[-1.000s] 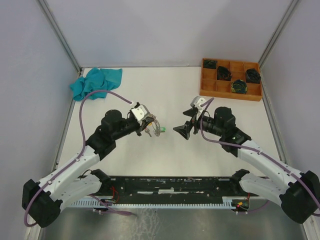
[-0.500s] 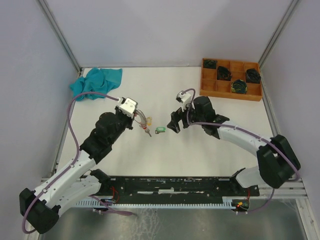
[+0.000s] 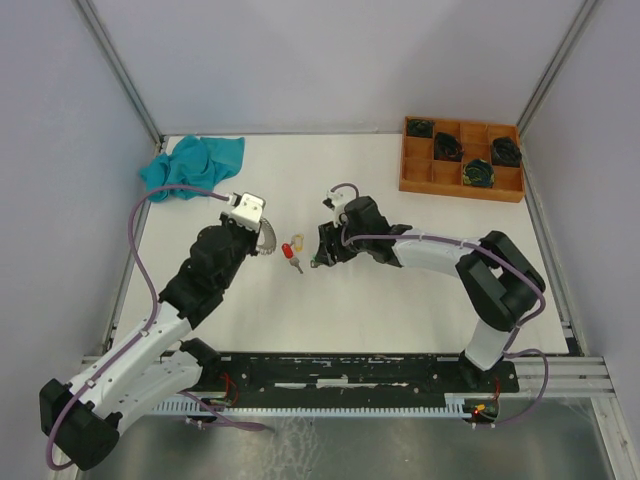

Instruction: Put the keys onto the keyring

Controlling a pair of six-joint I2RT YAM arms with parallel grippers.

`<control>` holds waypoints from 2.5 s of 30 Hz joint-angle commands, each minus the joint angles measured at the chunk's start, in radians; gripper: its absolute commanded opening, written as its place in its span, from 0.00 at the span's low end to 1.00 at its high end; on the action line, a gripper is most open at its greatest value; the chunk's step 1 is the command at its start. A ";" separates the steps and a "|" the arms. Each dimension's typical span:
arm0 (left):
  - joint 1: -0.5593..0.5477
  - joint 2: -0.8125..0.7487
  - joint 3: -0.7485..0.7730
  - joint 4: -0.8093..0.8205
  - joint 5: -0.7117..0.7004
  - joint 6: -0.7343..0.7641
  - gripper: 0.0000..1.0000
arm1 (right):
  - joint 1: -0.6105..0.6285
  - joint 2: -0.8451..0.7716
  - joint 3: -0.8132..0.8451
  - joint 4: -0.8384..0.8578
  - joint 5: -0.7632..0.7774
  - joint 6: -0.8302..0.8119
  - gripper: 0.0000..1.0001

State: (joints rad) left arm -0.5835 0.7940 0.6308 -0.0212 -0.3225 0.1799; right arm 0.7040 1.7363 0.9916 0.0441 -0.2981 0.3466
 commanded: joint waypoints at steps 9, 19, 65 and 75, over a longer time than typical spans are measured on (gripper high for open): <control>0.005 -0.021 0.007 0.076 -0.013 -0.018 0.03 | 0.098 0.148 0.150 -0.032 0.251 0.258 0.48; 0.005 -0.027 0.006 0.078 -0.010 -0.021 0.03 | 0.125 0.205 0.198 -0.081 0.354 0.284 0.40; 0.004 -0.021 0.001 0.084 0.114 -0.017 0.03 | 0.045 -0.147 0.082 -0.617 0.263 -0.208 0.42; 0.005 -0.013 0.001 0.084 0.132 -0.015 0.03 | 0.026 -0.093 0.142 -0.672 0.115 -0.189 0.45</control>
State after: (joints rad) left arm -0.5835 0.7883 0.6262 -0.0151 -0.2062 0.1799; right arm 0.6968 1.6382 1.0912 -0.5938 -0.1322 0.1612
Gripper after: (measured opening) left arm 0.045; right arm 0.447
